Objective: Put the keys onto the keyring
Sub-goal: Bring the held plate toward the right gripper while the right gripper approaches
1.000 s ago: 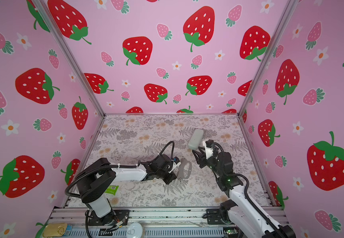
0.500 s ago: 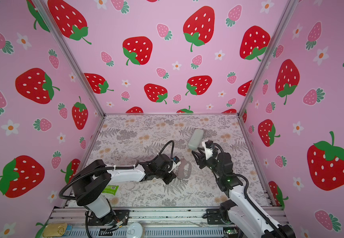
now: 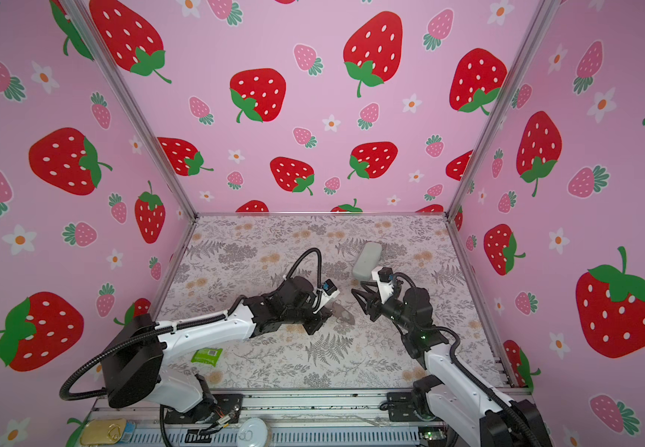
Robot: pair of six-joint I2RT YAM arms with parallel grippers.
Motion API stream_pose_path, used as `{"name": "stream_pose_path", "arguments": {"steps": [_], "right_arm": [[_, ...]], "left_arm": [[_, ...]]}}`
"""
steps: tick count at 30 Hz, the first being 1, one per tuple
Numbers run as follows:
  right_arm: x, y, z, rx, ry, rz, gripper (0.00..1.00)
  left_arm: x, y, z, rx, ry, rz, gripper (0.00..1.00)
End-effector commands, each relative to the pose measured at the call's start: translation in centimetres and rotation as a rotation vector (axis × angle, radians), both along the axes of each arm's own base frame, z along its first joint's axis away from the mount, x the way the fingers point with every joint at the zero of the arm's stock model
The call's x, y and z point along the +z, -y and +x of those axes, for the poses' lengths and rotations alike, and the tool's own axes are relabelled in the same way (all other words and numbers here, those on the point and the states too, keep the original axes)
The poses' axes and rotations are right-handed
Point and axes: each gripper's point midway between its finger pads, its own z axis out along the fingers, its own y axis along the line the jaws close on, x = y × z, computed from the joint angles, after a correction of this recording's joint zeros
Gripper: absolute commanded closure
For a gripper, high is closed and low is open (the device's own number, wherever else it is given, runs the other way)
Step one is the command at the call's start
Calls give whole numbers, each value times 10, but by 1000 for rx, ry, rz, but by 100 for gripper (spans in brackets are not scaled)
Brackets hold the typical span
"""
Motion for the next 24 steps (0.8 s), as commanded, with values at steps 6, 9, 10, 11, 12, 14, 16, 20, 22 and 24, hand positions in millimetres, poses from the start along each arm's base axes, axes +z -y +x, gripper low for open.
{"name": "stream_pose_path", "arguments": {"steps": [6,9,10,11,12,14,16,20,22,24], "right_arm": [[4,-30,-30,248,122,-8,56],[8,-33,-39,305,227,-33,58],[7,-34,-40,310,252,-47,58],[6,-34,-39,308,264,-57,58],[5,-34,-38,311,281,-73,58],[4,-36,-35,316,304,-92,58],[4,-38,-29,309,319,-105,58],[4,-44,-16,318,366,-153,58],[5,-46,-10,323,395,-176,58],[7,-49,-10,345,419,-178,58]], "left_arm": [[43,-6,7,-113,179,57,100],[54,-10,11,-131,209,49,100],[57,-11,11,-138,220,48,100],[61,-11,11,-148,233,48,100],[64,-11,10,-157,241,46,100],[71,-10,8,-180,257,41,100],[76,-10,6,-197,271,37,100],[83,-10,6,-230,312,49,100],[84,-10,8,-242,335,70,100],[83,-11,10,-255,353,91,100]]}}
